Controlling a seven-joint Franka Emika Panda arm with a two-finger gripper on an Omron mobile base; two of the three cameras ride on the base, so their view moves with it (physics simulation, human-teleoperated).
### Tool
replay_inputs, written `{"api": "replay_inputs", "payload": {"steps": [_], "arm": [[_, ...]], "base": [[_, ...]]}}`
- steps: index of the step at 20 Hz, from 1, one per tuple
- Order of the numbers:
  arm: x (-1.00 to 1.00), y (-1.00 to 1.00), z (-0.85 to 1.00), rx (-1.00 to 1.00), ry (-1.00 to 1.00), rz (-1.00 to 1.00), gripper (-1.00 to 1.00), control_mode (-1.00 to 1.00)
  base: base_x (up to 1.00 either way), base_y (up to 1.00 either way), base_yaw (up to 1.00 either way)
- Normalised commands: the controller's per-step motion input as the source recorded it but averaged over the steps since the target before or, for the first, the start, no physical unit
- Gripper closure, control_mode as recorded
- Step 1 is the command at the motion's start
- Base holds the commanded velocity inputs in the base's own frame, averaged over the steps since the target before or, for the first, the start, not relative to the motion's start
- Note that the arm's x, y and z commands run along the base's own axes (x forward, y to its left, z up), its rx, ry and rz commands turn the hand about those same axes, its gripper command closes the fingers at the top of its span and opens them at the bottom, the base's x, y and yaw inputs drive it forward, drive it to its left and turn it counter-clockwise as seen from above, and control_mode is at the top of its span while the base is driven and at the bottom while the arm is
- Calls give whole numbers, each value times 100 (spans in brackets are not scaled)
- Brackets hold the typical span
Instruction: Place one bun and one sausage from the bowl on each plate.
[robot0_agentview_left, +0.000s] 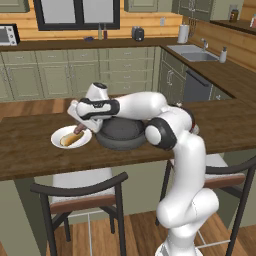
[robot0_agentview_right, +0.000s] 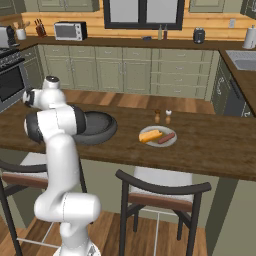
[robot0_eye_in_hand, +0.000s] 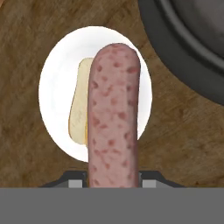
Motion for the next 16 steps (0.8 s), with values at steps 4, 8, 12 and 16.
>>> {"api": "replay_inputs", "payload": {"steps": [4,8,12,16], "arm": [[29,36,-23,-18,12,-13,100,-100],[8,14,-34,-18,11,-14,100,-100],[14,-1,-41,-9,4,-11,100,-100],[20,-15,-57,-1,-2,-2,100,-100]], "base": [[0,0,0],[0,0,0],[0,0,0],[0,0,0]]}}
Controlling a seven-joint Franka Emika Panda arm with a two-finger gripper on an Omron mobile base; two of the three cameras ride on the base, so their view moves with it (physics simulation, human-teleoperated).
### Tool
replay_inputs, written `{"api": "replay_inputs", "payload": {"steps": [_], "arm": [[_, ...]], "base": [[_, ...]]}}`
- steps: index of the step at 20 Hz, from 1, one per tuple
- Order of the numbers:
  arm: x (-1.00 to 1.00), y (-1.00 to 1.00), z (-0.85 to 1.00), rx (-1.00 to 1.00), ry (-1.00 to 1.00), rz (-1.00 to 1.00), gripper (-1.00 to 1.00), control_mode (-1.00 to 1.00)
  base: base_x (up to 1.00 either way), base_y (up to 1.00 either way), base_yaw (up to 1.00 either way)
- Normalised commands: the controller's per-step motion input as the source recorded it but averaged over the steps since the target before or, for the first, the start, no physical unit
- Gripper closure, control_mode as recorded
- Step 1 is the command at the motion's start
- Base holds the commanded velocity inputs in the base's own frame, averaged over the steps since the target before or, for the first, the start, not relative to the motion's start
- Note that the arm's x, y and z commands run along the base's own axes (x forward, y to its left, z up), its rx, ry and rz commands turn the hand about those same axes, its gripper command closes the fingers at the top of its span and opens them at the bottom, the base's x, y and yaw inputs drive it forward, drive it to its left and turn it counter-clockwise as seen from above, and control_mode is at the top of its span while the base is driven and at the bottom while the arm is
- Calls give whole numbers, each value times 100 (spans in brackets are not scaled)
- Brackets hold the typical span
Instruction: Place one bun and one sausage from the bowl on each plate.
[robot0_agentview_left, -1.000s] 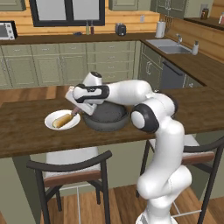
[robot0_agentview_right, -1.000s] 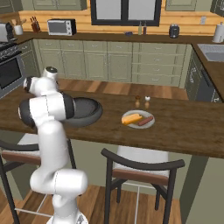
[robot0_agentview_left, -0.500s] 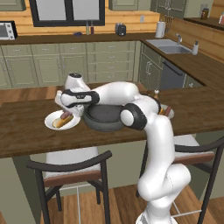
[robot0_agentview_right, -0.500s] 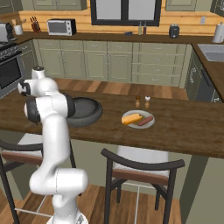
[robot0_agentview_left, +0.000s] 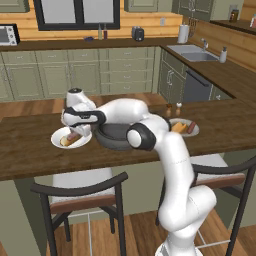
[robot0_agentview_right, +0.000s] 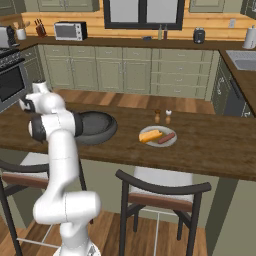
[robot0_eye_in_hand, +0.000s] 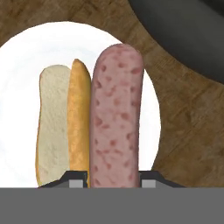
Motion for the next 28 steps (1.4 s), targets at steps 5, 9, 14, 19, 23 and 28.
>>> {"api": "replay_inputs", "payload": {"steps": [5,9,14,19,23,28], "arm": [[11,-18,-55,0,-5,0,100,-100],[3,0,-28,0,-8,0,-100,-100],[7,0,0,4,-9,0,-100,-100],[-39,-30,53,9,-13,0,-100,-100],[-100,-90,76,11,-9,-2,-100,-100],[-100,-100,20,13,-1,-7,-100,-100]], "base": [[0,0,0],[0,0,0],[0,0,0],[0,0,0],[0,0,0],[0,0,0]]}}
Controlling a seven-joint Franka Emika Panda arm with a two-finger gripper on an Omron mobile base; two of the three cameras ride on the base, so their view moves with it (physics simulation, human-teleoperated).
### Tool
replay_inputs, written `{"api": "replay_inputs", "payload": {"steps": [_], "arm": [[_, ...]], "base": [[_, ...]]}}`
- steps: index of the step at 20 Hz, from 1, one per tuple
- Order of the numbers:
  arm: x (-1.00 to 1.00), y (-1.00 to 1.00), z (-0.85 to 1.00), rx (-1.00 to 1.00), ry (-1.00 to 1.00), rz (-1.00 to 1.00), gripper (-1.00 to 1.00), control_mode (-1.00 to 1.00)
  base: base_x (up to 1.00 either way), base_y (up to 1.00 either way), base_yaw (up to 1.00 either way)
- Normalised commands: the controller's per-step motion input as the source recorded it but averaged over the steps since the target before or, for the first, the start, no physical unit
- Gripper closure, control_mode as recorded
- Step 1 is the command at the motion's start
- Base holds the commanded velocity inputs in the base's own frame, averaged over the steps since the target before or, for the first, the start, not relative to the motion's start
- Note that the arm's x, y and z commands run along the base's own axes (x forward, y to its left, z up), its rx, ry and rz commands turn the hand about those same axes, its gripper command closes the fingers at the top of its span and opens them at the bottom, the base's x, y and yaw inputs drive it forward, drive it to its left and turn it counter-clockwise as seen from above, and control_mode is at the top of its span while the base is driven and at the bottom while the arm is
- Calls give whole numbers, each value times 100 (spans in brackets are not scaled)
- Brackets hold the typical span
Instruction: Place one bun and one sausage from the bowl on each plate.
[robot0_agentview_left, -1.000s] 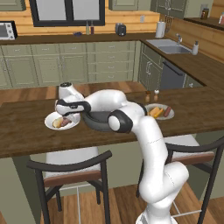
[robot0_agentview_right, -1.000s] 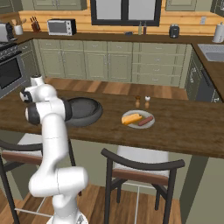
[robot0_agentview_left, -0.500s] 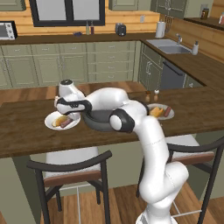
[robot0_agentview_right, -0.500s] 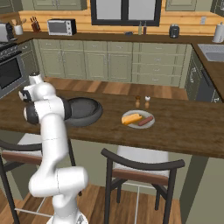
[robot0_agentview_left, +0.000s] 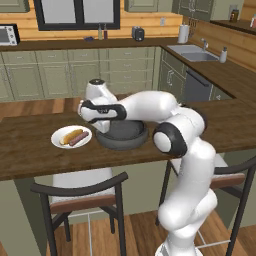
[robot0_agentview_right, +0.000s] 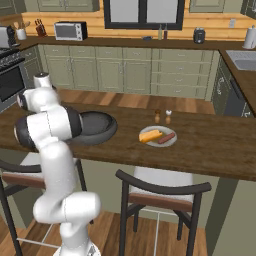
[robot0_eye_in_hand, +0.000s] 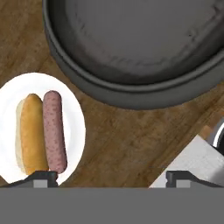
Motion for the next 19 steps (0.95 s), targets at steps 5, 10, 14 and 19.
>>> {"api": "replay_inputs", "payload": {"steps": [5,10,14,19], "arm": [[-100,-100,5,13,0,-7,-100,-100],[-100,-100,15,9,0,-8,-100,-100],[-100,-100,20,7,0,-9,-100,-100],[-100,-88,27,1,0,-5,-100,-100]], "base": [[0,0,0],[0,0,0],[0,0,0],[0,0,0]]}}
